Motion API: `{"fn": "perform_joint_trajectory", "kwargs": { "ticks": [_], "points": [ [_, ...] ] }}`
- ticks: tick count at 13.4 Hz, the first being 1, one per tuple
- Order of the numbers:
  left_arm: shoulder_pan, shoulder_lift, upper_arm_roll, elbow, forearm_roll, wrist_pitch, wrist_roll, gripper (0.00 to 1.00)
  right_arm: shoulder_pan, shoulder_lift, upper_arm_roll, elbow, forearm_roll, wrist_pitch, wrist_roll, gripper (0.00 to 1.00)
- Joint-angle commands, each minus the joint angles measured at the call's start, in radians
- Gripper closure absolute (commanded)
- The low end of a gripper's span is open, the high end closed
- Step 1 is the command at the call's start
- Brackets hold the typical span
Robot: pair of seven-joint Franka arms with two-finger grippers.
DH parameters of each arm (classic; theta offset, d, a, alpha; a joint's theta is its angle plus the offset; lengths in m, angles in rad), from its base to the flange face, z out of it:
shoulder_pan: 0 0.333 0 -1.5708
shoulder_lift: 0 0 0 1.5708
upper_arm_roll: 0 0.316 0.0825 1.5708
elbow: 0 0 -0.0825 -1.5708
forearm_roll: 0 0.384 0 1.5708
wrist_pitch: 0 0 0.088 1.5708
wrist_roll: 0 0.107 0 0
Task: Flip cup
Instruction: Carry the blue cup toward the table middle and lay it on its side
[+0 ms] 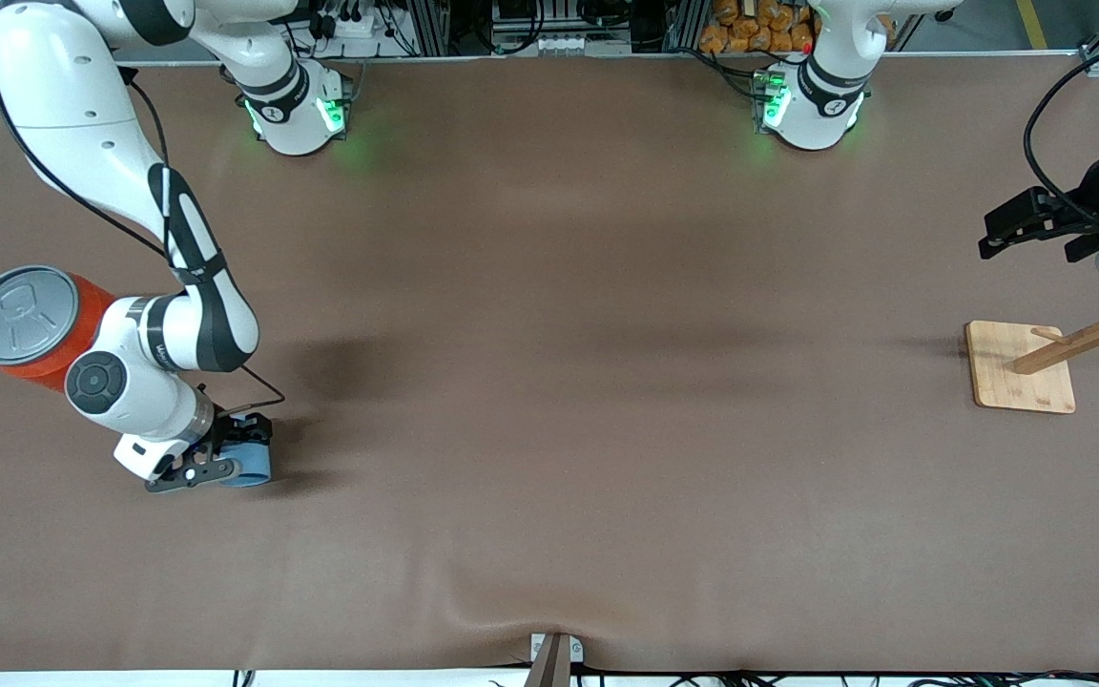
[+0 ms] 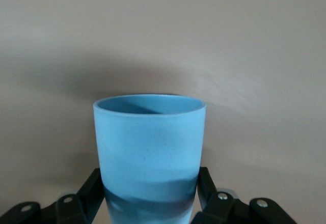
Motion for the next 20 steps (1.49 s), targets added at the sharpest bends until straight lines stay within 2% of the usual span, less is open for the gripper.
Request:
{"fn": "perform_joint_trajectory", "kwargs": {
  "ticks": [1, 4, 6, 9, 12, 14, 16, 17, 18, 20],
  "points": [
    [-0.002, 0.002, -0.004, 0.01, 0.009, -0.011, -0.007, 0.0, 0.044, -0.072, 0.072, -0.007, -0.011, -0.049, -0.214, 0.64],
    [-0.003, 0.002, -0.004, 0.01, 0.002, -0.011, -0.007, 0.0, 0.081, -0.069, 0.21, 0.01, -0.004, -0.035, -0.37, 0.6],
    [0.001, 0.002, -0.004, 0.008, 0.0, -0.011, -0.01, 0.0, 0.128, -0.061, 0.265, 0.038, -0.007, -0.037, -0.393, 0.6],
    [0.005, 0.011, -0.004, 0.008, -0.005, -0.011, -0.003, 0.0, 0.263, -0.032, 0.268, 0.087, -0.007, -0.034, -0.468, 0.6],
    [0.0, 0.016, -0.005, 0.008, -0.005, -0.011, -0.004, 0.0, 0.411, 0.053, 0.265, 0.138, -0.017, 0.017, -0.46, 0.6],
    [0.003, 0.017, -0.005, 0.007, -0.006, -0.013, -0.003, 0.0, 0.467, 0.1, 0.256, 0.133, -0.019, 0.121, -0.454, 0.57],
    [0.006, 0.031, -0.005, 0.005, -0.014, -0.013, 0.0, 0.0, 0.492, 0.127, 0.226, 0.138, -0.028, 0.134, -0.46, 0.55],
    [0.008, 0.031, -0.005, 0.007, -0.015, -0.014, 0.002, 0.0, 0.501, 0.127, 0.224, 0.138, -0.057, 0.135, -0.46, 0.48],
    [0.008, 0.033, -0.005, 0.005, -0.026, -0.014, 0.0, 0.0, 0.505, 0.127, 0.224, 0.138, -0.091, 0.135, -0.457, 0.0],
    [0.009, 0.034, -0.005, 0.002, -0.029, -0.017, 0.0, 0.0, 0.505, 0.117, 0.224, 0.138, -0.125, 0.134, -0.451, 0.0]
  ]
}}
